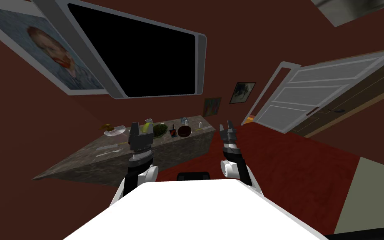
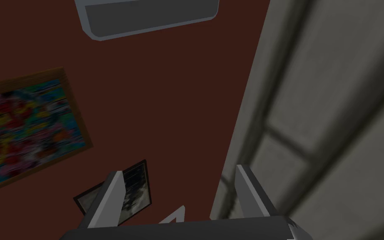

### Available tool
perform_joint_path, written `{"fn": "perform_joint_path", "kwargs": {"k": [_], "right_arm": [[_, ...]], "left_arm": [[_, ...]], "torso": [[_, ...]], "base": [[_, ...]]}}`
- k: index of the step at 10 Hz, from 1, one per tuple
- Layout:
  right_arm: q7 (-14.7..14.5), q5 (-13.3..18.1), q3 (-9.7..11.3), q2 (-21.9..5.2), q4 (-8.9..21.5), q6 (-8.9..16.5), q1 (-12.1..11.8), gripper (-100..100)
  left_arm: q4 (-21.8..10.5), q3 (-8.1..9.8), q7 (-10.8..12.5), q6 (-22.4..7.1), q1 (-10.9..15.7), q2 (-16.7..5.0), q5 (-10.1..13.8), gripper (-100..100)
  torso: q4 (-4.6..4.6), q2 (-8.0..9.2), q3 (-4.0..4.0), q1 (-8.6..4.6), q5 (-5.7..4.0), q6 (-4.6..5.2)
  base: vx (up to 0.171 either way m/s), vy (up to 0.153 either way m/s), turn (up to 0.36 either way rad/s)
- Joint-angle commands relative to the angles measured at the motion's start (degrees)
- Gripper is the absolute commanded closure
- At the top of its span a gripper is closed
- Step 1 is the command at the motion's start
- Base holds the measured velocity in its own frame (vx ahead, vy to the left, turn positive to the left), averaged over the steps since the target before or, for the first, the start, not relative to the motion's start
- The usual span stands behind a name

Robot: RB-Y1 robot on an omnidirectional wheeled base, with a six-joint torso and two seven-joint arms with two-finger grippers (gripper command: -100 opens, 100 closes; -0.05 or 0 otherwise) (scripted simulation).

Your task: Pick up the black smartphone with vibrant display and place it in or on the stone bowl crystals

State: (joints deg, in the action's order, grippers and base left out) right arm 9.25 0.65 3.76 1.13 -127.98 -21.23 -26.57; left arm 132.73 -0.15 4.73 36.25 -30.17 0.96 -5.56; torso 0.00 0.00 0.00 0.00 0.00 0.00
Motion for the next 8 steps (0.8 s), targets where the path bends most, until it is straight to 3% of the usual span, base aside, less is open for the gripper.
{"fn": "perform_joint_path", "kwargs": {"k": [1,5,8], "right_arm": [[0.00,0.00,0.00,0.00,0.00,0.00,0.00,0],[0.00,0.00,0.00,-0.01,0.00,0.00,0.01,0],[0.00,0.00,-0.01,-0.01,0.00,0.00,0.01,0]], "left_arm": [[-0.59,-0.06,-0.30,0.08,0.28,-2.33,-0.10,-100],[-3.89,-0.49,-2.08,0.47,1.90,-8.67,-0.55,-100],[-7.68,-0.97,-4.22,0.85,3.72,-12.66,-0.97,-100]], "torso": [[0.00,0.00,0.00,0.00,0.00,0.00],[0.03,0.15,0.09,0.27,0.06,0.01],[0.06,0.28,0.16,0.48,0.11,0.01]], "base": [[-0.009,0.018,-0.036],[-0.039,0.060,-0.080],[-0.075,0.119,-0.134]]}}
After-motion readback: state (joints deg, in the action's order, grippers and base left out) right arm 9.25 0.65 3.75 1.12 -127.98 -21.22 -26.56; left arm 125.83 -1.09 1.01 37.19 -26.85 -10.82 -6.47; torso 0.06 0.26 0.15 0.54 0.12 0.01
